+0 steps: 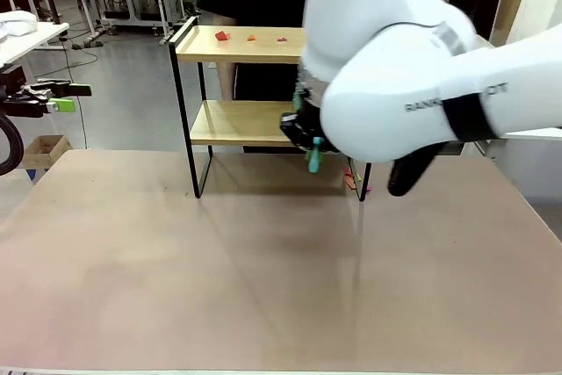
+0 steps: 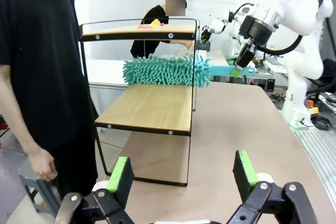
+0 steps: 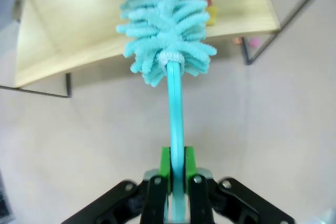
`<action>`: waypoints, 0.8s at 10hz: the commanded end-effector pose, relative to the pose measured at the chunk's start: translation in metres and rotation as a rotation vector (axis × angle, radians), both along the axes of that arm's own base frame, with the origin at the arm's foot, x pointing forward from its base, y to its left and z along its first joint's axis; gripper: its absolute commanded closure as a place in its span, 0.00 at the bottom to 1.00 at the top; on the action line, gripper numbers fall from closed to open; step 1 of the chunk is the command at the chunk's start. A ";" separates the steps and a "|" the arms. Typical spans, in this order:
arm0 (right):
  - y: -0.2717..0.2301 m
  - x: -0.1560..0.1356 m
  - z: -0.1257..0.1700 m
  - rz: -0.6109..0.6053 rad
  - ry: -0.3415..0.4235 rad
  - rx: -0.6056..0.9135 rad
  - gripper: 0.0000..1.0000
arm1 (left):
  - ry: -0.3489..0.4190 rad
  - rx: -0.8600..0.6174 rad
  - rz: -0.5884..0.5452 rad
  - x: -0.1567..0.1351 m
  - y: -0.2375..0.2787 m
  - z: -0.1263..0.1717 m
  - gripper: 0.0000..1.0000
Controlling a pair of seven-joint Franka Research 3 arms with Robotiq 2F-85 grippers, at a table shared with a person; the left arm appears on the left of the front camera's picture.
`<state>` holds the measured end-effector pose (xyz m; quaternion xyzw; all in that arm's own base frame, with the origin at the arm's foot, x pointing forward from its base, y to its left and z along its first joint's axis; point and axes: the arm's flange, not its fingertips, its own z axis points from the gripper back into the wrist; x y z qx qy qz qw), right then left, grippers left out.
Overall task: Clean the shelf.
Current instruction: Clean the specific section of the Shelf indicated by the human with the Duster.
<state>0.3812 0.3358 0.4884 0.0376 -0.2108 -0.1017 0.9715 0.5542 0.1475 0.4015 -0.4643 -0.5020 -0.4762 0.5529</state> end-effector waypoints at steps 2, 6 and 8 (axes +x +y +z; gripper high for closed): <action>-0.055 -0.005 -0.001 -0.081 0.044 -0.020 0.87 | -0.006 -0.002 0.002 -0.002 0.000 0.003 0.00; -0.071 -0.026 0.012 -0.183 -0.040 -0.086 0.87 | -0.006 -0.002 0.002 -0.002 0.000 0.003 0.00; -0.069 -0.014 0.010 -0.125 -0.019 -0.059 0.87 | -0.006 -0.002 0.002 -0.002 0.000 0.003 0.00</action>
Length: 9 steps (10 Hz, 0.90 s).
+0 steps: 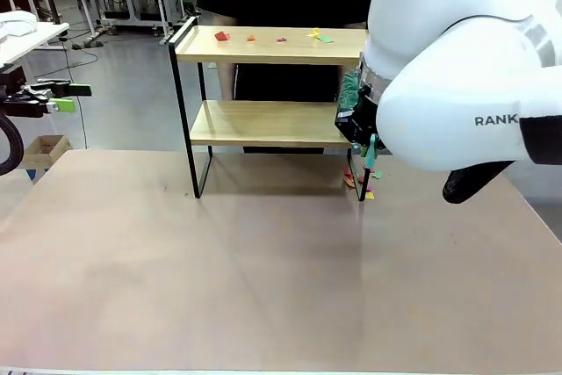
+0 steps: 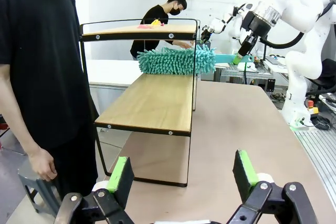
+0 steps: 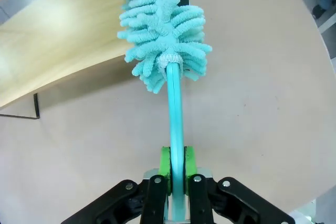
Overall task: Clean the shelf.
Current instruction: Clean the specific section of the Shelf indicated by the human with the Duster.
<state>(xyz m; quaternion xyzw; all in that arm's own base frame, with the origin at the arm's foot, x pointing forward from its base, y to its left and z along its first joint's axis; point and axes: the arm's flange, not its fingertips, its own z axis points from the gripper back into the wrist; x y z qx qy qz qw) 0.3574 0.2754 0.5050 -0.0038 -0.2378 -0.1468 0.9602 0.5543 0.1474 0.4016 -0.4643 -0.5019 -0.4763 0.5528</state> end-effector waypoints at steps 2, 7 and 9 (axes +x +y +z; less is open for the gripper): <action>-0.008 0.010 -0.006 -0.016 0.026 0.009 0.87 | -0.005 -0.002 0.002 -0.002 0.000 0.003 0.00; -0.020 -0.026 0.011 0.397 -0.141 0.134 0.87 | -0.005 -0.002 0.002 -0.002 0.000 0.003 0.00; -0.031 -0.035 0.012 0.596 -0.101 0.187 0.87 | -0.005 -0.002 0.002 -0.002 0.000 0.003 0.00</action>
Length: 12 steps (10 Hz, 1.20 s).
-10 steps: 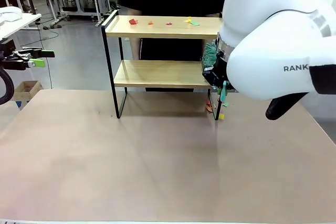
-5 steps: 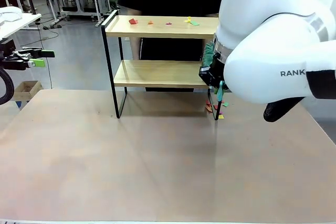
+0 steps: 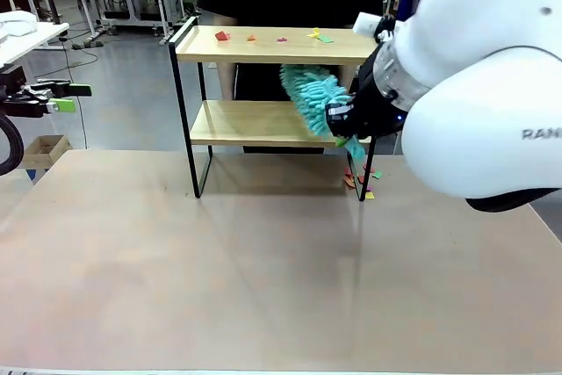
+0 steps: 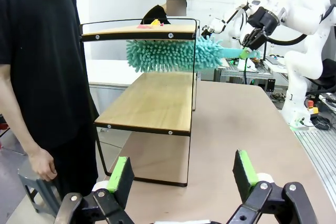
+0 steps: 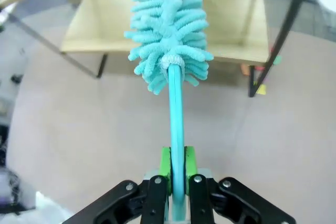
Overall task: Clean the shelf.
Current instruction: Clean the specific section of the Shelf indicated by the human with the Duster.
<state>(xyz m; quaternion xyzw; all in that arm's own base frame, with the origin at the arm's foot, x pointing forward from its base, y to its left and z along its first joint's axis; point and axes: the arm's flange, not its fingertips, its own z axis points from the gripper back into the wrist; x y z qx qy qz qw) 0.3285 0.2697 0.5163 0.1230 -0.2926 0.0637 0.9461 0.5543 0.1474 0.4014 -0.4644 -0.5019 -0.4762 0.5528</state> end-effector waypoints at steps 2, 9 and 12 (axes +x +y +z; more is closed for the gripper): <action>-0.041 -0.018 0.006 0.326 0.113 0.063 0.87 | -0.006 -0.002 0.002 -0.002 0.000 0.003 0.00; -0.119 -0.073 0.014 0.740 0.273 -0.055 0.87 | -0.006 -0.002 0.002 -0.002 0.000 0.003 0.00; -0.175 -0.095 0.006 0.771 0.327 -0.192 0.87 | -0.006 -0.002 0.002 -0.002 0.000 0.003 0.00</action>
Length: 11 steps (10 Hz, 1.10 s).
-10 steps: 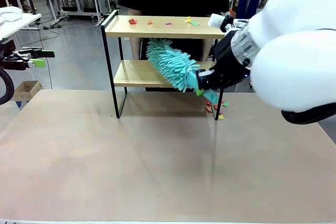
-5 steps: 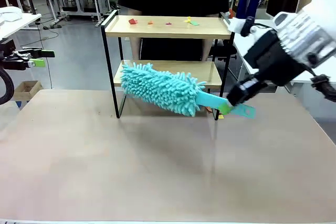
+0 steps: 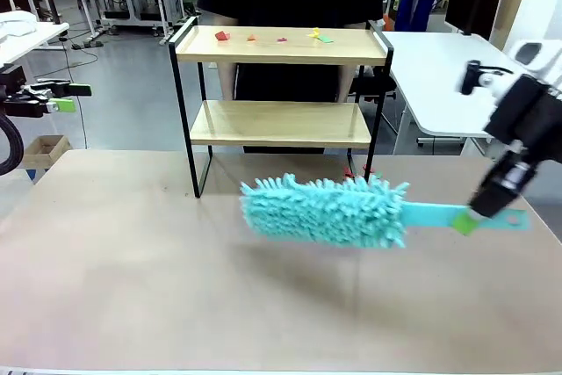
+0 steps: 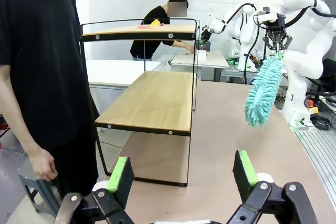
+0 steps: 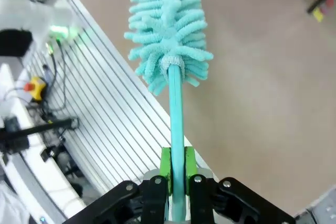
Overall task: Clean the shelf.
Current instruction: Clean the specific section of the Shelf indicated by the human with the Duster.
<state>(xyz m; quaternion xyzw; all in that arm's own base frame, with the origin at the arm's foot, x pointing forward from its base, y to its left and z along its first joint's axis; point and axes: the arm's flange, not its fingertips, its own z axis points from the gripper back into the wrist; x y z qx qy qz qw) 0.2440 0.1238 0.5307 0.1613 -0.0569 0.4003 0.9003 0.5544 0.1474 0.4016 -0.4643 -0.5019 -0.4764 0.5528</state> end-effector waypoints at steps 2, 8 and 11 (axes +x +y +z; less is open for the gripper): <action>-0.070 -0.021 -0.020 0.071 0.002 -0.068 0.87 | -0.005 -0.002 0.002 -0.002 0.000 0.003 0.00; -0.095 -0.012 -0.001 0.038 0.039 -0.079 0.87 | -0.005 -0.002 0.002 -0.002 0.000 0.003 0.00; -0.095 -0.012 -0.001 0.038 0.039 -0.079 0.87 | -0.005 -0.002 0.002 -0.002 0.000 0.003 0.00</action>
